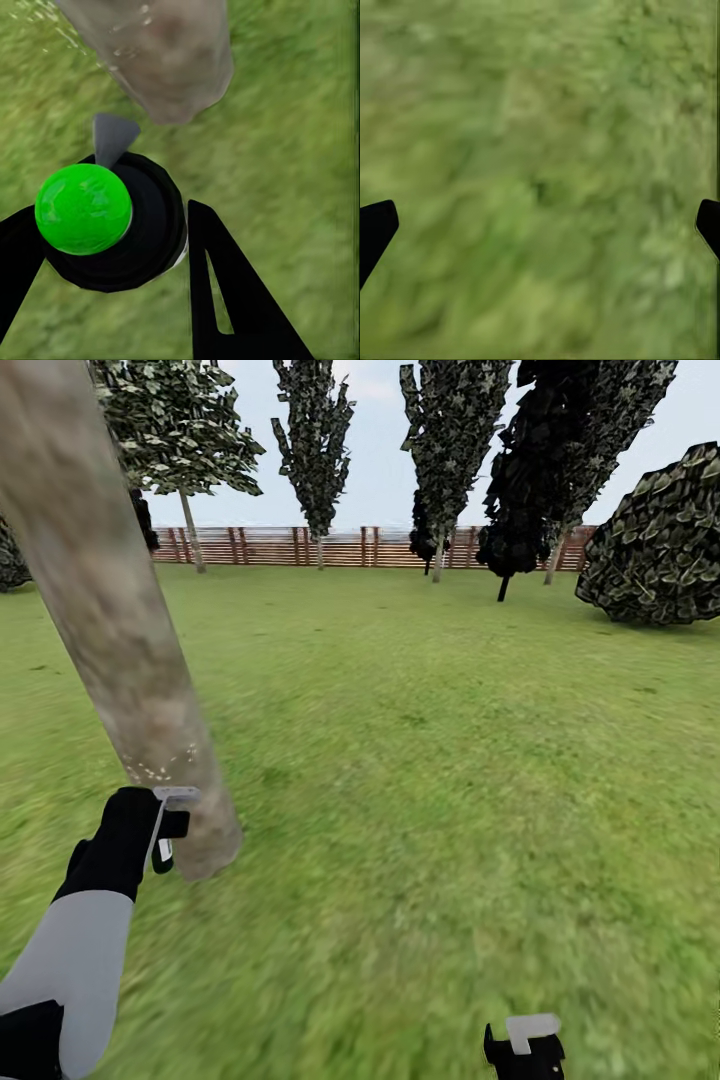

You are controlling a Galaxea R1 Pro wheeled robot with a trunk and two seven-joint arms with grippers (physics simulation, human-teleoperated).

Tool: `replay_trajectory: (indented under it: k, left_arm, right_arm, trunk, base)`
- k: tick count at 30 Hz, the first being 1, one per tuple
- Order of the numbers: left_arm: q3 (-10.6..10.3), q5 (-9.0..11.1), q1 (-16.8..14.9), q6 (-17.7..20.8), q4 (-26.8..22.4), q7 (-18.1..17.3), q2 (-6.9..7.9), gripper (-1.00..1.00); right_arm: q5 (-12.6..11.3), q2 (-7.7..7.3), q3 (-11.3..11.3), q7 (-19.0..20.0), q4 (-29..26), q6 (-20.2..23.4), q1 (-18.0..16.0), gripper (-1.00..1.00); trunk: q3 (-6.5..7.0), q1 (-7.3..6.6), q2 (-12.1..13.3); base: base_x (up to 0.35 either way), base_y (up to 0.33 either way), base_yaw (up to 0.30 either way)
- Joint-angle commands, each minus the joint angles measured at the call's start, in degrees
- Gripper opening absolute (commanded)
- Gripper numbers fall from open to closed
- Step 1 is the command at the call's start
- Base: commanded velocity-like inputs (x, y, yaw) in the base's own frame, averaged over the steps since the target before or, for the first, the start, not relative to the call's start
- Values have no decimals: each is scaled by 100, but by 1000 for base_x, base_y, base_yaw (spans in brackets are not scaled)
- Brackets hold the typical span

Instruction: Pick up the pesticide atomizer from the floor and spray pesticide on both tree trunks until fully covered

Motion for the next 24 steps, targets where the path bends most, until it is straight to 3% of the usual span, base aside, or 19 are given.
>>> replay_trajectory:
  k: [1,9,17,24]
  left_arm:
    - [9,-63,-4,19,-7,-60,-3,-100]
    - [34,-63,4,14,-5,80,1,-100]
    - [59,-63,25,11,9,258,140,-100]
    - [28,-57,20,3,69,269,74,-100]
  right_arm:
    - [57,3,-44,-17,6,-16,-4,100]
    - [52,3,-44,-17,6,-16,-4,100]
    - [53,3,-44,-17,7,-15,-4,100]
    - [58,3,-44,-17,7,-15,-4,100]
  trunk:
    - [-5,1,-2]
    - [-5,1,-2]
    - [-5,1,-2]
    - [-5,1,-2]
  base:
    - [146,-246,0]
    - [30,-269,32]
    - [42,-270,262]
    - [225,-195,278]
